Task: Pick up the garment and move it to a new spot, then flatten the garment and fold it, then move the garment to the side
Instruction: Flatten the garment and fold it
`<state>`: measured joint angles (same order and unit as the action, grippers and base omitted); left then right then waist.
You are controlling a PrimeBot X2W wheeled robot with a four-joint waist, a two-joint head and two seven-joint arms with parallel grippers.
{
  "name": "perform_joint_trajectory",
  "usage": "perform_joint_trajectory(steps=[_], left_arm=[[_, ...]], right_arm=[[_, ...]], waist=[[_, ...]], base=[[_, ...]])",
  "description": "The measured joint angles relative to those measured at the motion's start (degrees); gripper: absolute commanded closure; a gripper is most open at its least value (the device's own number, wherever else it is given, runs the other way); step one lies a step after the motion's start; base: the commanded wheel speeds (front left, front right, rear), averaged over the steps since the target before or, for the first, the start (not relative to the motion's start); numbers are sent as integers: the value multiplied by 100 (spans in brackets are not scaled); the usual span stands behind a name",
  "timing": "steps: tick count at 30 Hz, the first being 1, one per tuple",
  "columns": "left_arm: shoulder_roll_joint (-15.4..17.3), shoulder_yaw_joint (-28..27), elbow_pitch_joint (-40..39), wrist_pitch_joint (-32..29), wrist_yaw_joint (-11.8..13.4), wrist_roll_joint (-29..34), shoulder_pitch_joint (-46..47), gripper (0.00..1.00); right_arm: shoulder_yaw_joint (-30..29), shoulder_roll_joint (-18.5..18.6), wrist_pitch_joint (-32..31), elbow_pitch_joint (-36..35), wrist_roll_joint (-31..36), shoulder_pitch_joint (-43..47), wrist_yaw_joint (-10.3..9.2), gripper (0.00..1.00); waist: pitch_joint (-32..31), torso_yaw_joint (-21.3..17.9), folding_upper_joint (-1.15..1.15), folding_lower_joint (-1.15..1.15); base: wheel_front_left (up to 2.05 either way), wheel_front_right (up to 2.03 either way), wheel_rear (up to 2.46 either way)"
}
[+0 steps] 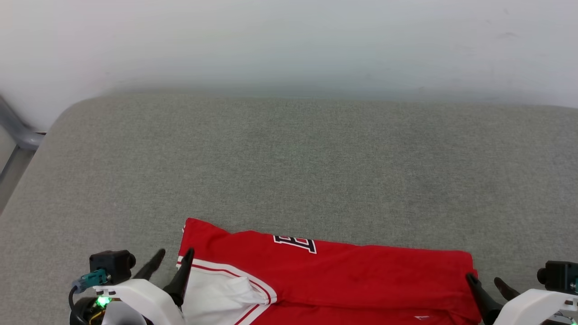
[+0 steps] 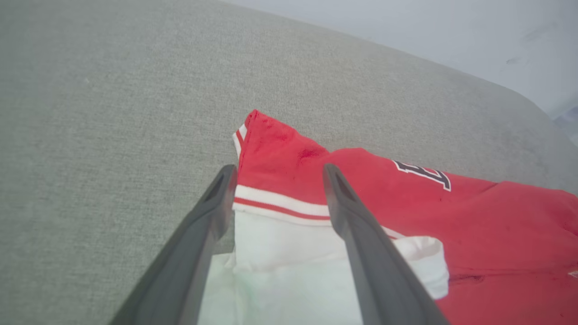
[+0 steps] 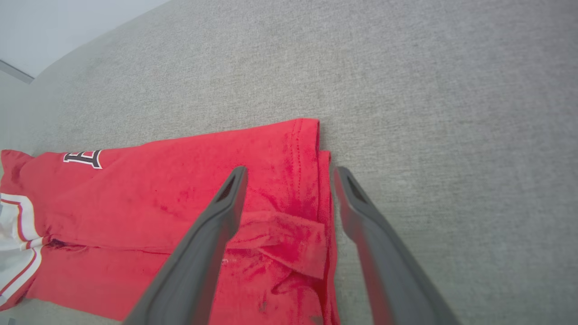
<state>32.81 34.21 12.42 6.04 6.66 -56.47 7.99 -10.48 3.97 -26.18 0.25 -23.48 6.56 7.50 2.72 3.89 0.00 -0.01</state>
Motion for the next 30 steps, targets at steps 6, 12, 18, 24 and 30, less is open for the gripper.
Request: perform_joint_trajectory(steps=[6,12,18,24,30], left_arm=[[-45,-87,-257,748,293,730,110,0],[-334,-537,-684,886,369,1406,154,0],[-793,-1162,-1129,895,235,2185,0,0],[-1163,-1489,-1177,896,-59,2682,-99,0],[-1334,-1630,-1029,902,-249,2954,-180,0]], right_arm=[[-16,158,-254,-46,138,-24,0,0],[65,369,-816,65,190,-67,0,0],[189,425,-1180,305,234,-227,0,0],[375,414,-1669,706,156,-316,-1,0],[411,400,-2019,747,47,-338,-2,85]], waist=[[-57,-33,0,0],[11,31,0,0],[201,135,0,1],[422,272,0,1],[454,303,0,1]], base=[[0,0,0],[0,0,0],[0,0,0],[0,0,0],[0,0,0]])
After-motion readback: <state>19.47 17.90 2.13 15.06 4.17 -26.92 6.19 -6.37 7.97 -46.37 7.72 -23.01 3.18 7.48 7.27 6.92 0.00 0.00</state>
